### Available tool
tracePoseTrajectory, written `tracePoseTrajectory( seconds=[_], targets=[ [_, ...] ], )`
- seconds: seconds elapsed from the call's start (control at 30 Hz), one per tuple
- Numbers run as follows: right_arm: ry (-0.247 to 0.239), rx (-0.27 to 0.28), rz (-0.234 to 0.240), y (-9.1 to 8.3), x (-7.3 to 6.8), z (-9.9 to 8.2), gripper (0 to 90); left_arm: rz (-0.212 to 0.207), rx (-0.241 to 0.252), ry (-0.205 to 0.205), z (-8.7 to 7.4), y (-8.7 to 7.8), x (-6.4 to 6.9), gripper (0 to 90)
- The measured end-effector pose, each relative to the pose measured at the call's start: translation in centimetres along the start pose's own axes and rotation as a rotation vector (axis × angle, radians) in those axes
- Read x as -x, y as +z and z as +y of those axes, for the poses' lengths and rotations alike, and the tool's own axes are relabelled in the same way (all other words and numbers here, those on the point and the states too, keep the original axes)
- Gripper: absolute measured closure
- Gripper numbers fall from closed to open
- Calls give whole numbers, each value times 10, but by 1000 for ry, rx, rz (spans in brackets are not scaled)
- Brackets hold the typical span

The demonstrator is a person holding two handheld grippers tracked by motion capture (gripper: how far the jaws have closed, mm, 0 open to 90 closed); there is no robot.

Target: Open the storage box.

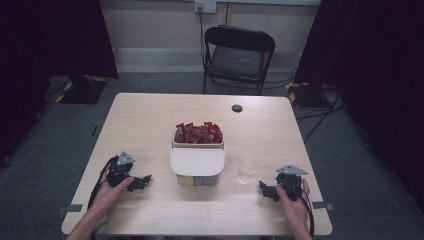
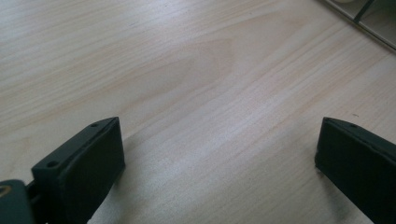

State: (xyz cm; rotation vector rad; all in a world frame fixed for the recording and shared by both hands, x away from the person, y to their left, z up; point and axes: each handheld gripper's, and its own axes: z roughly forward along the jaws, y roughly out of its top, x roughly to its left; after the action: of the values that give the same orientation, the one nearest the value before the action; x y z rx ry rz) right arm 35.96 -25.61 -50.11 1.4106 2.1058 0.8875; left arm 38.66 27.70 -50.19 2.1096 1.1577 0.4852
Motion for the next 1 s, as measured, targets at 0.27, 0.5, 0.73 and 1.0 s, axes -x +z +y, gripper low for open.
tracePoseTrajectory(
  seconds=[0.27,0.5,0.73,1.0],
  targets=[
    [0,0,0,0,0,0,51,25,15,-29,0,-3,-1,113],
    [1,0,0,0,0,0,51,8,6,-17,2,-4,3,158],
    [-1,-1,-1,-1,0,-1,52,-29,11,-16,5,-6,8,163],
    [-1,-1,-1,-1,0,-1,51,-74,34,4,9,-10,16,163]
  ],
)
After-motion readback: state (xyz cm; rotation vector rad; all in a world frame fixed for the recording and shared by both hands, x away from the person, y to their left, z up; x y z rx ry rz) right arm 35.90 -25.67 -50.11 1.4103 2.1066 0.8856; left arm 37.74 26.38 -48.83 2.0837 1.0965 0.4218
